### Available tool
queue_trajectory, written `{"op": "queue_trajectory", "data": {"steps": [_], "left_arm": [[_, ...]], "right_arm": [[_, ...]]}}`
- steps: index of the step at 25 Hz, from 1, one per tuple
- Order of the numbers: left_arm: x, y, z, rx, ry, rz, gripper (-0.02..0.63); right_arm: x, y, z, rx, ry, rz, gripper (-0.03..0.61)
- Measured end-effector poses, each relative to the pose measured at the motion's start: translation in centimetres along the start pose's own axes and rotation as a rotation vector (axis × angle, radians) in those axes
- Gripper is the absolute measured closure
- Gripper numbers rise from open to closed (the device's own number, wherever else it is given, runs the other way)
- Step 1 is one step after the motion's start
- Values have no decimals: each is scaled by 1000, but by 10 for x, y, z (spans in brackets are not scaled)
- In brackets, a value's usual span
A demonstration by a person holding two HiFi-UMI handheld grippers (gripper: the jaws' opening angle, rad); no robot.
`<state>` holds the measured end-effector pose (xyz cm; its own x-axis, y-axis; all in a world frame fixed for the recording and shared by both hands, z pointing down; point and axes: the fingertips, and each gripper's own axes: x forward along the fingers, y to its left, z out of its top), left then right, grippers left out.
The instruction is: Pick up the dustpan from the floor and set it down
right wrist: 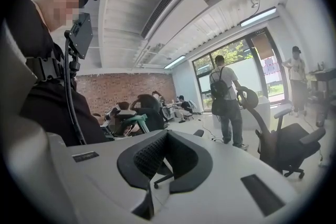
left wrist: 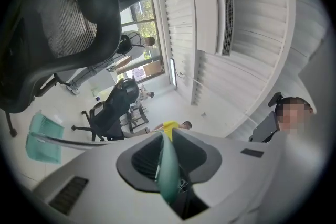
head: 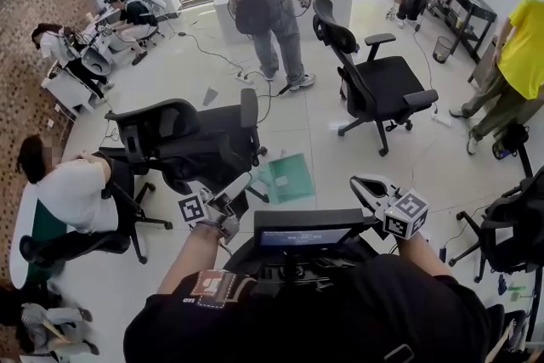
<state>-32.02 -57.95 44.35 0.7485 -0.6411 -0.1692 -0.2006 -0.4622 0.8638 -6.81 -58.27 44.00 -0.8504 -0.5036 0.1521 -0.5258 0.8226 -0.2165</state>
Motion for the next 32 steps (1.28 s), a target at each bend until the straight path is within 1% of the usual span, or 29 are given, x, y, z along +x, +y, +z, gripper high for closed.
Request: {"op": "queue_trajectory", "data": {"steps": [3,5,10,25,29,32], "left_arm": [[2,-7,1,26,3,-11,526],[2,-10,1,31,6,-7,520],[2,-6,2,17,14,18,515],[-17,8,-2,7,15,20,517],[-15,24,-11,-15,27,43,518],[-16,52,-14,-42,43,62,519]], "right_arm": [[-4,-2,2,-12,-4,-5,569],[-6,-2,3,-10,-6,-5,569],[-5,-4,11,-21,-7,-10,569],[9,4,6,-20,3,-8,569],[7,2,0,-5,17,-9,569],[17,0,-10,8,33,-14,569]]}}
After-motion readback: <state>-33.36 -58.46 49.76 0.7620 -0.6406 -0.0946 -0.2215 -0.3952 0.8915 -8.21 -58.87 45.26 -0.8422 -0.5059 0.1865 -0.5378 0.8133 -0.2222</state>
